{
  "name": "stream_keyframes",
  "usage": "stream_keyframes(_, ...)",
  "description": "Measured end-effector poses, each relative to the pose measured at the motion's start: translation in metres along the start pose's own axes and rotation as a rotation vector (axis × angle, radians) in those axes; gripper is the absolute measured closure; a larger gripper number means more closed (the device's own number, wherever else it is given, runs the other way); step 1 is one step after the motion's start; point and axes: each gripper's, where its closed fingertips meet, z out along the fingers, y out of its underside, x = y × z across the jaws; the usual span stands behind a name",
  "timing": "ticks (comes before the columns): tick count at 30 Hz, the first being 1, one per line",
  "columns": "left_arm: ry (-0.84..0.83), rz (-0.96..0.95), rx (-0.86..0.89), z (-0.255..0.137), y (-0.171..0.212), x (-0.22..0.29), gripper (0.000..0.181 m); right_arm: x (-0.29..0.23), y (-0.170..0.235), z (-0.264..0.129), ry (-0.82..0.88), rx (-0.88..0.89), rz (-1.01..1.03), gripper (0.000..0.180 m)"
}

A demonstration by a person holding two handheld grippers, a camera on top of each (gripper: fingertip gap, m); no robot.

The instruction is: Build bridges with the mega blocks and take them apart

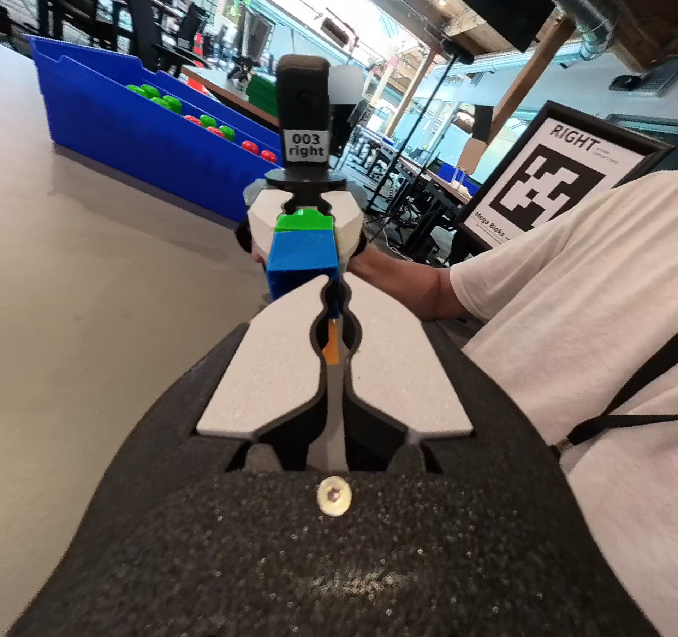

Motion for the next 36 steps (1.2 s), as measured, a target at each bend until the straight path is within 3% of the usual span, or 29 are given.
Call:
stream_keyframes(9, 0.021, -0.05, 0.028, -0.003, -0.009, 0.0, 0.179, 0.001, -0.008, 0.003, -0.017, 0.062, 0.049, 0.145)
stream_keyframes(12, -0.01, -0.061, 0.019, -0.01, -0.012, -0.002, 0.151, 0.003, -0.009, 0.005, -0.009, 0.079, 0.052, 0.145)
stream_keyframes(23, -0.115, -0.042, -0.088, -0.003, 0.013, -0.016, 0.138, 0.013, -0.022, -0.009, 0.069, 0.171, 0.01, 0.145)
stream_keyframes(26, -0.105, -0.055, -0.06, 0.0, 0.01, -0.015, 0.141, 0.013, -0.02, -0.007, 0.075, 0.158, -0.001, 0.145)
stream_keyframes(29, -0.117, -0.037, -0.054, 0.001, 0.011, -0.018, 0.174, 0.012, -0.019, -0.003, 0.076, 0.155, -0.004, 0.145)
stream_keyframes(36, -0.082, -0.009, -0.031, 0.001, 0.006, -0.01, 0.179, 0.011, -0.022, -0.002, 0.07, 0.143, 0.017, 0.145)
